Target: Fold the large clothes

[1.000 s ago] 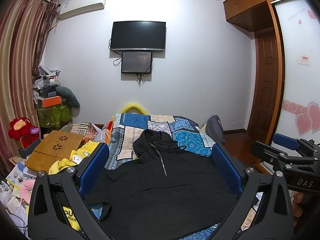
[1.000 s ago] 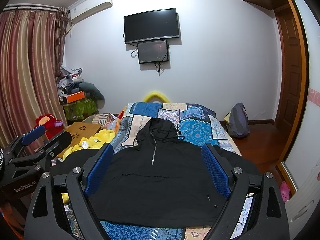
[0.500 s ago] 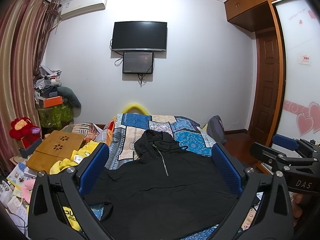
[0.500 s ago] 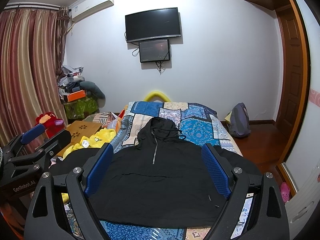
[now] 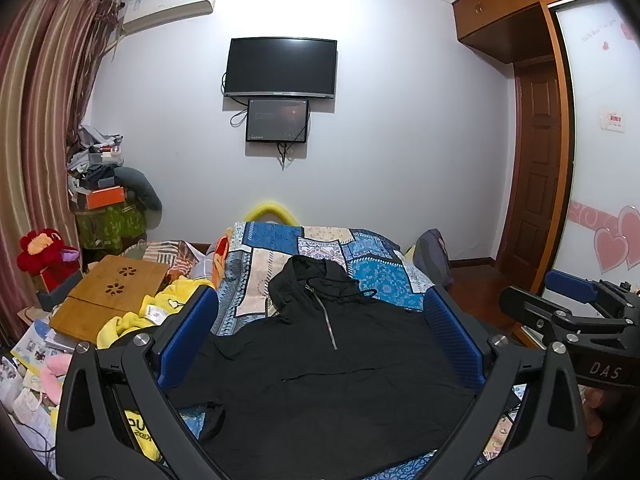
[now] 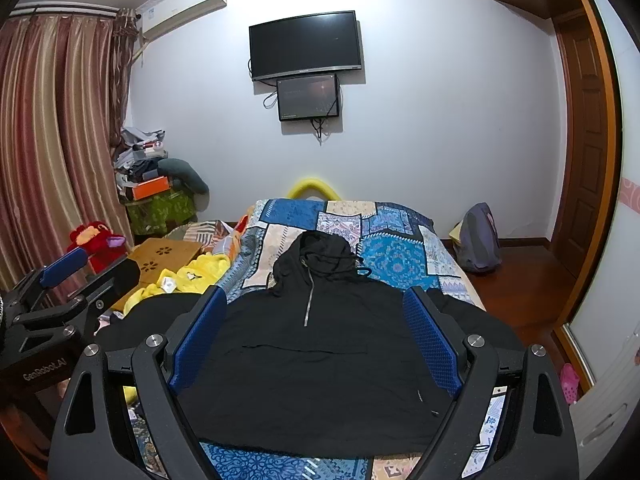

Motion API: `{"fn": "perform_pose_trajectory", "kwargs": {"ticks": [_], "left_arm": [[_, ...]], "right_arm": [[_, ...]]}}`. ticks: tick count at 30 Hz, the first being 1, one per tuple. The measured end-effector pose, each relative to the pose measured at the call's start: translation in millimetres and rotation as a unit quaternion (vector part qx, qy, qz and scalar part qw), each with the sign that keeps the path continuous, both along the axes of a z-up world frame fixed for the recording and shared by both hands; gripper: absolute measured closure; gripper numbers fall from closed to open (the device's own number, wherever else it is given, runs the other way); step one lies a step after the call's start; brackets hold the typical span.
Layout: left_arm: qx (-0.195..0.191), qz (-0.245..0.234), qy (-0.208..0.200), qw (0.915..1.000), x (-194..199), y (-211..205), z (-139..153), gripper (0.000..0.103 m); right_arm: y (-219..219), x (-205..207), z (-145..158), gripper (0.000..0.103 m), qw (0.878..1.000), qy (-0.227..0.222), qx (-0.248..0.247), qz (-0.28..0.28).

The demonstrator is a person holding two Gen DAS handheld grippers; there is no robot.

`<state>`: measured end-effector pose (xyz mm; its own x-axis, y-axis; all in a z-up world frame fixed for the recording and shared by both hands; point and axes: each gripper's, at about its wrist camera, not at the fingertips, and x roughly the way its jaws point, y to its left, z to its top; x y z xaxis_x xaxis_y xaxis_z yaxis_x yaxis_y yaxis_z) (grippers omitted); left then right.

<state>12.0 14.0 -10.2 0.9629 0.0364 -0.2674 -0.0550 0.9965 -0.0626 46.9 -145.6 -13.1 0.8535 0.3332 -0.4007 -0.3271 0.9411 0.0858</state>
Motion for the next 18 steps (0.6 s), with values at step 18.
{"fn": "perform_pose_trajectory", "kwargs": {"ticks": [18], "left_arm": [[-0.030,0.052,0.076,0.9953,63.9,75.8,-34.2,0.000]], "right_arm": [[17.3,62.4,-17.3,0.015,0.999,0.033,-0.025,0.002]]}}
